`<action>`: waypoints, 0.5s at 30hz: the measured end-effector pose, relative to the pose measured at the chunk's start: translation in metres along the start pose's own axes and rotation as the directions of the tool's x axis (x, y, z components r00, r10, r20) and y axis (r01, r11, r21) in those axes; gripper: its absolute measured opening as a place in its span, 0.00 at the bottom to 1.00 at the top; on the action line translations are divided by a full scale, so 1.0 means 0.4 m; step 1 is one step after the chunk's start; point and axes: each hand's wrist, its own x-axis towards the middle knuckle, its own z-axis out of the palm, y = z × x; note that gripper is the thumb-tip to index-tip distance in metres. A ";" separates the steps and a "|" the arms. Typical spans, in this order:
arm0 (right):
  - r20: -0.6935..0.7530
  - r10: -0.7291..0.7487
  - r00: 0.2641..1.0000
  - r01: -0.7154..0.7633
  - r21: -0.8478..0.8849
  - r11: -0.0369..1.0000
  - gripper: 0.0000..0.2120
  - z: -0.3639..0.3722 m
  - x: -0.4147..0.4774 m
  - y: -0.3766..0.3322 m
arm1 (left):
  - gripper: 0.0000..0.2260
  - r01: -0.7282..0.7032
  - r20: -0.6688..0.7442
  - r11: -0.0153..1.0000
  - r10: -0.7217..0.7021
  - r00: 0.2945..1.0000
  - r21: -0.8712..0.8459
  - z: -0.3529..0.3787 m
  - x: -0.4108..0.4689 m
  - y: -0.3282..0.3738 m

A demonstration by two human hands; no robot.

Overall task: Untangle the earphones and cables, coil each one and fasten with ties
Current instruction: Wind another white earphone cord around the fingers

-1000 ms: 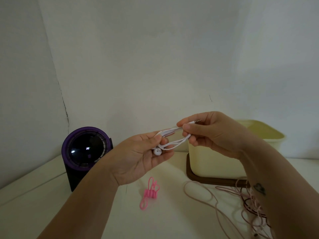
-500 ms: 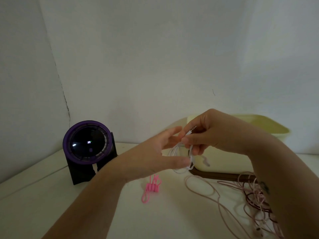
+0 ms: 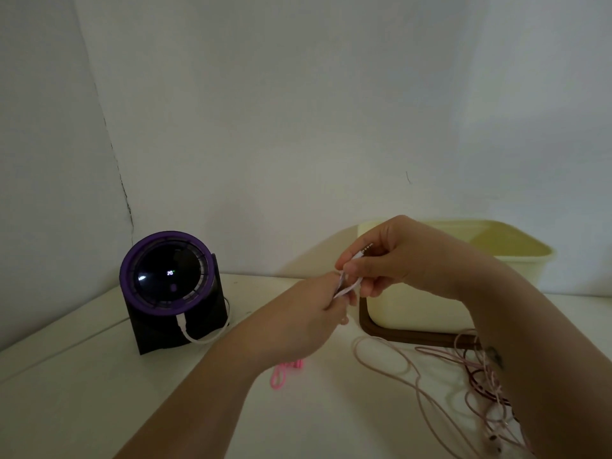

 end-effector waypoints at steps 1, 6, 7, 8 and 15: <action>-0.010 0.006 1.000 -0.005 0.042 0.999 0.03 -0.001 0.003 0.004 | 0.10 0.001 0.016 1.000 -0.001 1.000 -0.003 -0.010 0.000 -0.004; 0.059 0.025 0.998 -0.039 0.243 0.969 0.07 -0.014 0.005 0.018 | 0.12 -0.006 0.185 0.930 0.080 0.980 -0.367 -0.042 -0.005 -0.010; 0.077 0.026 0.997 -0.046 0.260 0.965 0.07 -0.015 0.006 0.020 | 0.11 0.003 0.206 0.918 0.085 0.975 -0.397 -0.042 -0.007 -0.010; 0.093 0.029 0.995 -0.053 0.271 0.961 0.07 -0.015 0.006 0.023 | 0.10 0.011 0.224 0.914 0.088 0.971 -0.406 -0.044 -0.010 -0.008; 0.125 0.037 0.991 -0.075 0.314 0.946 0.08 -0.010 0.017 0.039 | 0.15 0.014 0.089 1.000 -0.012 0.996 -0.022 -0.049 -0.025 0.027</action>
